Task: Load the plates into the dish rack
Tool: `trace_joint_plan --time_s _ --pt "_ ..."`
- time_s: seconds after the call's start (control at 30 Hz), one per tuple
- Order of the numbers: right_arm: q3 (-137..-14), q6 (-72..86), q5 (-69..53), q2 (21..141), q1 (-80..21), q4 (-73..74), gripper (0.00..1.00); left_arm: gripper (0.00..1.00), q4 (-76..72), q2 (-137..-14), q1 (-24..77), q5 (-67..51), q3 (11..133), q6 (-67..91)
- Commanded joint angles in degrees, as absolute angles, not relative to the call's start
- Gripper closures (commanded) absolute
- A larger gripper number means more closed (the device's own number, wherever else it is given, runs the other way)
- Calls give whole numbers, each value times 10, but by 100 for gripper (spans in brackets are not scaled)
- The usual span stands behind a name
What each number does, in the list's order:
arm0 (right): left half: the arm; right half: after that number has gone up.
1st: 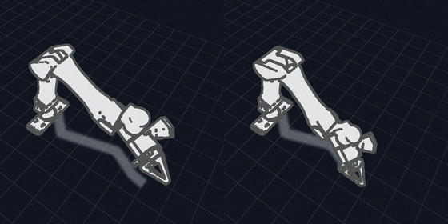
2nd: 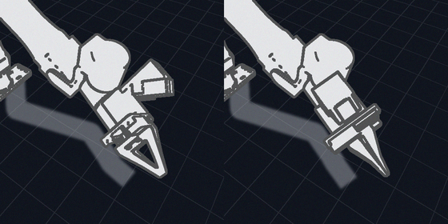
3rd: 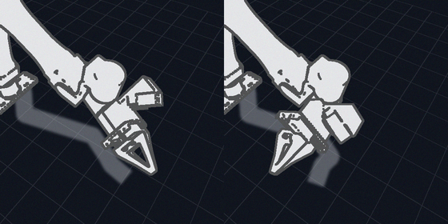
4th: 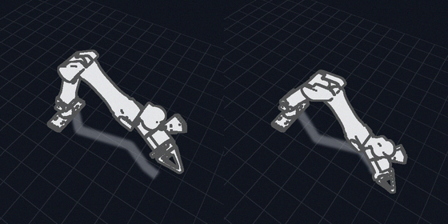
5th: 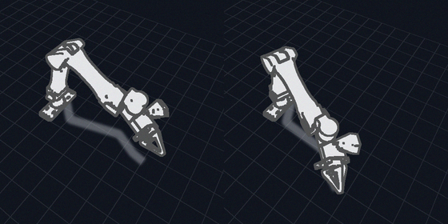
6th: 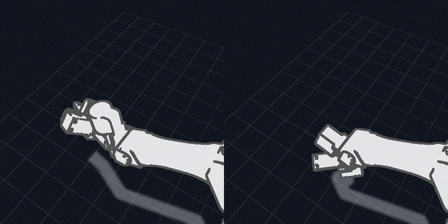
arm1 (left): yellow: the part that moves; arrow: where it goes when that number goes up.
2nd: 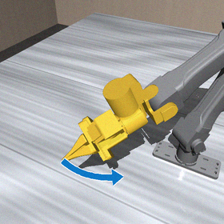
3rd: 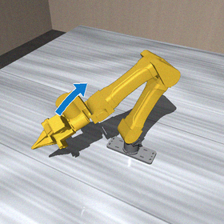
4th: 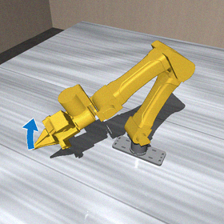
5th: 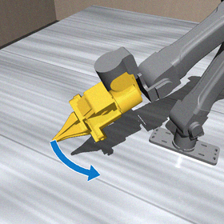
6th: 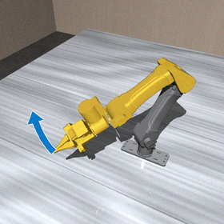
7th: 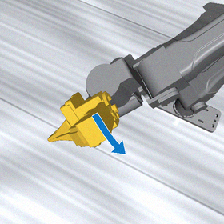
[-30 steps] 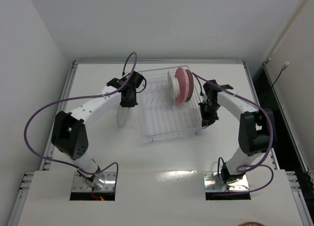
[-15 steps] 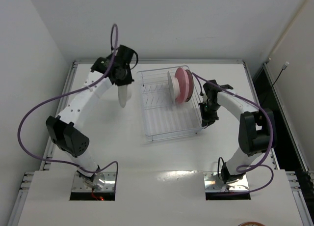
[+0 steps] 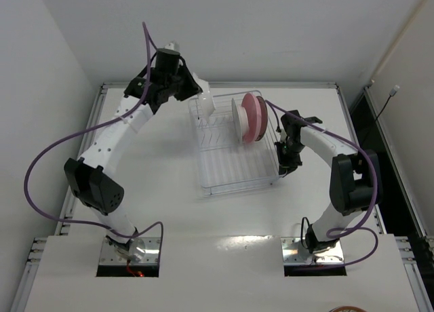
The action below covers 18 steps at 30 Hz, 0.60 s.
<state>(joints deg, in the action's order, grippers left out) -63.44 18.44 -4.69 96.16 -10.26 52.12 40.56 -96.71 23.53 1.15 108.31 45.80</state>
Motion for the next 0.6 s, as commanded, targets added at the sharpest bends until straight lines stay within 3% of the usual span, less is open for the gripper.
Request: trace_joint_plan --time_s 0.0,0.3,0.57 --pt "-637 207 -32 942 -96 518 91 100 253 -975 234 -75 1071 521" --pt "-637 207 -32 942 -91 512 91 100 185 -1014 240 -109 1028 576" --pt "-632 207 -26 937 -80 512 91 100 212 -1053 264 -80 1032 570"
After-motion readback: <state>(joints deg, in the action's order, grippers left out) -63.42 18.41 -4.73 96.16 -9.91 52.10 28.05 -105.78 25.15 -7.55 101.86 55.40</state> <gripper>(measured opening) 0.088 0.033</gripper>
